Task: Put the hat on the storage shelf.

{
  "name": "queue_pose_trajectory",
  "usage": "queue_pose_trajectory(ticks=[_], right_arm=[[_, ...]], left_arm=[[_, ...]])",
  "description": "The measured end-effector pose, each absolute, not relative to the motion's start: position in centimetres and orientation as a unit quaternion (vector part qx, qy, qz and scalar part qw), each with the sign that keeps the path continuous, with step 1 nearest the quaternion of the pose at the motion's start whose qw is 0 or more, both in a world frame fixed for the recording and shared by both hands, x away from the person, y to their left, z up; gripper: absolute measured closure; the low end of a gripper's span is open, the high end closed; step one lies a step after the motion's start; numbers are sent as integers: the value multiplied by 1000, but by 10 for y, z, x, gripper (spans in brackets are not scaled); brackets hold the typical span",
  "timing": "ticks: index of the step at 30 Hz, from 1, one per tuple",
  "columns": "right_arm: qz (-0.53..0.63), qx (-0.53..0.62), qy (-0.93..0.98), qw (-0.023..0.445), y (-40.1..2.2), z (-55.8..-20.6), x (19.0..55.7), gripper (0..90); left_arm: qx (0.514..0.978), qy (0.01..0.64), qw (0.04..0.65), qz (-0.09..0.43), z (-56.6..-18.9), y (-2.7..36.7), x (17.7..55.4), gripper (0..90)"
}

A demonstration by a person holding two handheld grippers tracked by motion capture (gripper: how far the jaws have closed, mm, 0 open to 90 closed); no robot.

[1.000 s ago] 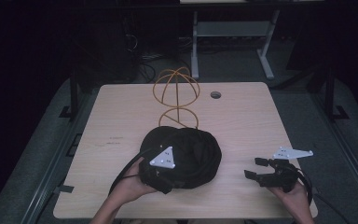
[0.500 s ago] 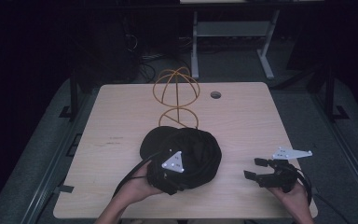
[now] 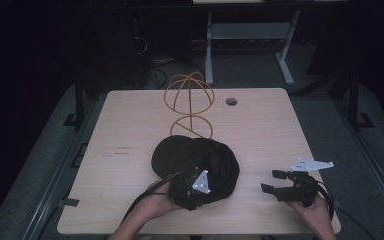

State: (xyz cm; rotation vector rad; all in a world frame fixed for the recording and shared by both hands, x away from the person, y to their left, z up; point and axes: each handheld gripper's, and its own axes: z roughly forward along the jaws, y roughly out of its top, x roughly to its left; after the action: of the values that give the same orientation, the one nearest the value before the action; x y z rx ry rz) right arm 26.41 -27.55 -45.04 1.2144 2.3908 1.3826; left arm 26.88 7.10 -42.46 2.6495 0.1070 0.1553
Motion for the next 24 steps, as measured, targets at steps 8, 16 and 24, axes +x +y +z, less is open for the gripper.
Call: queue_pose_trajectory(ticks=[8,16,24], right_arm=[[457,402,791,62,-276,-451,264,223],[462,403,787,65,-278,-450,264,222],[464,410,782,68,-278,-450,264,196]], left_arm=[[970,33,236,58,-421,68,270,756],[955,46,291,44,-407,74,270,759],[934,63,350,28,-390,84,273,762]])
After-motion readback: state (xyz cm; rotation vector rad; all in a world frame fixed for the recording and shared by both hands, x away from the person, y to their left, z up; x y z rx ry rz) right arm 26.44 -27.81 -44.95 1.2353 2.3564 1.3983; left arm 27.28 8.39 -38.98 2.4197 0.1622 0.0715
